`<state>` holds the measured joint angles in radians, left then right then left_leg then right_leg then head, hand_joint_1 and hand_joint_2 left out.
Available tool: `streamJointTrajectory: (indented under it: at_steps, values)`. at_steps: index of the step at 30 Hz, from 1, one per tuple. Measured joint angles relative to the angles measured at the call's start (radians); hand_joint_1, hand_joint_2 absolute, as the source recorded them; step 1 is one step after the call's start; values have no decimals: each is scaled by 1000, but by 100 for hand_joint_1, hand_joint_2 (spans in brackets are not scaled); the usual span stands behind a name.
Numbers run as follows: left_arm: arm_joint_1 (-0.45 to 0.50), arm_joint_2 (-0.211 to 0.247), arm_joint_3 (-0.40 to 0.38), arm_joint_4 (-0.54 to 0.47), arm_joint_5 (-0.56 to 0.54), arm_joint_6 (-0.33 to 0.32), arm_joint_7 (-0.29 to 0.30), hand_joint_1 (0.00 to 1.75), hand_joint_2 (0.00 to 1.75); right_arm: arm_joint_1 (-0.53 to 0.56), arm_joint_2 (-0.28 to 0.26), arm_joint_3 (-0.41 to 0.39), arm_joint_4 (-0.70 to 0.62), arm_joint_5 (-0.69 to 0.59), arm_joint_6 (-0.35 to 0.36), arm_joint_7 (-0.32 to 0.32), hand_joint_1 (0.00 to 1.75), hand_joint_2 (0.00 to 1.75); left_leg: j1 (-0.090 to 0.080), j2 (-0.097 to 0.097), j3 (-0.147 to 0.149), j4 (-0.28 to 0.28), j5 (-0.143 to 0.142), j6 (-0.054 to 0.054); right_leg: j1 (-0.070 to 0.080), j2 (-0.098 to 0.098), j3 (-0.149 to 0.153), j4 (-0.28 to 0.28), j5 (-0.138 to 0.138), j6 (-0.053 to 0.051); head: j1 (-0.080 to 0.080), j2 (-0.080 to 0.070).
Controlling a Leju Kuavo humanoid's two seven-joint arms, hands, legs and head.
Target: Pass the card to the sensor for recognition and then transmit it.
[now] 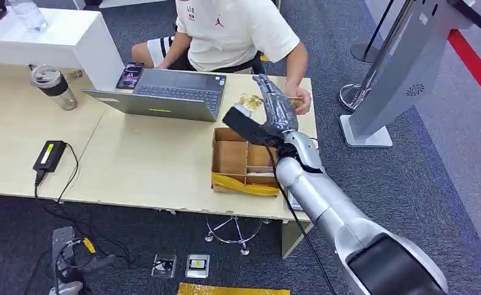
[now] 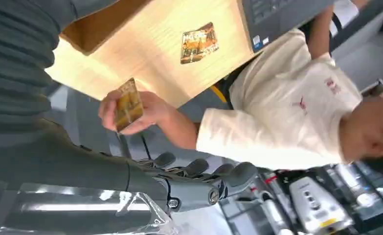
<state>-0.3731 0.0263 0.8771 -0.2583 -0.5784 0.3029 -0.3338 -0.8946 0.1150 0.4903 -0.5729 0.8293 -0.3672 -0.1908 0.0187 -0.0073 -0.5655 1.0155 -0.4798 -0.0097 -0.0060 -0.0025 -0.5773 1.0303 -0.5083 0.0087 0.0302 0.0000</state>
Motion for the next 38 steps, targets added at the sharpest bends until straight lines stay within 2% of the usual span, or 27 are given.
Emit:
streamJointTrajectory:
  at_steps: [2, 4, 7, 10, 15, 19, 24, 27, 29, 33, 38]
  values:
    - [26, 6, -12, 0, 42, 20, -4, 0, 175, 40, -50, -37, -98, -64, 22, 17, 0, 175, 0, 0, 1, 0, 0, 0, 0, 0, 1, -1, 0, 0, 0, 0]
    - [57, 9, -26, 0, 73, 47, -19, 0, 175, 100, -136, -109, -233, -148, 25, 50, 0, 175, -1, -1, 0, 0, -1, 2, -1, -2, 1, -3, 0, 0, -1, 0]
    - [97, 11, -39, 2, 98, 76, -26, 0, 175, 166, -251, -225, -360, -285, 4, 60, 0, 175, -1, -3, -1, 1, -2, 3, -1, -4, 2, -5, 0, 1, 1, 0]
    - [126, 22, -45, 5, 120, 91, -26, 0, 175, 241, -356, -350, -430, -421, -58, 29, 0, 175, -1, 0, 0, 0, -3, 4, -1, -2, 4, -6, 1, 2, 1, 0]
    - [166, 35, -45, 11, 151, 99, -26, 0, 175, 324, -434, -484, -428, -655, -147, -70, 0, 175, 0, 4, -1, 0, -5, 5, -1, 2, 2, -6, 1, 2, 0, 0]
    - [187, 39, -45, 17, 163, 100, -23, 0, 175, 360, -452, -569, -320, -848, -179, -158, 0, 175, 1, 4, -1, 0, -5, 5, 0, 1, 2, -6, 1, 1, 0, 0]
    - [192, 43, -46, 23, 168, 118, 21, 0, 175, 416, -439, -614, -167, -935, -181, -143, 0, 175, 2, 4, -1, -1, -5, 4, 1, 2, 2, -6, 0, 1, 0, 0]
    - [192, 43, -47, 28, 166, 118, 49, 0, 175, 473, -403, -620, -59, -899, -143, -56, 0, 175, 3, 3, -1, -1, -5, 3, 3, 1, 3, -6, -1, 1, 0, 0]
    - [193, 42, -50, 31, 159, 118, 67, 0, 175, 521, -369, -617, 17, -851, -105, 45, 0, 175, 3, 1, -2, -1, -6, 3, 3, -2, 3, -6, -1, 1, 0, 0]
    - [196, 43, -56, 36, 152, 115, 96, 0, 175, 613, -324, -588, 110, -757, -50, 153, 0, 175, 4, -2, -2, -1, -6, 2, 4, -3, 3, -6, -3, -1, 0, 0]
    - [198, 49, -71, 41, 127, 89, 119, 0, 175, 709, -280, -546, 197, -735, 89, 312, 0, 175, 4, -1, -2, -1, -7, 1, 4, -3, 3, -6, -4, -1, 0, 0]
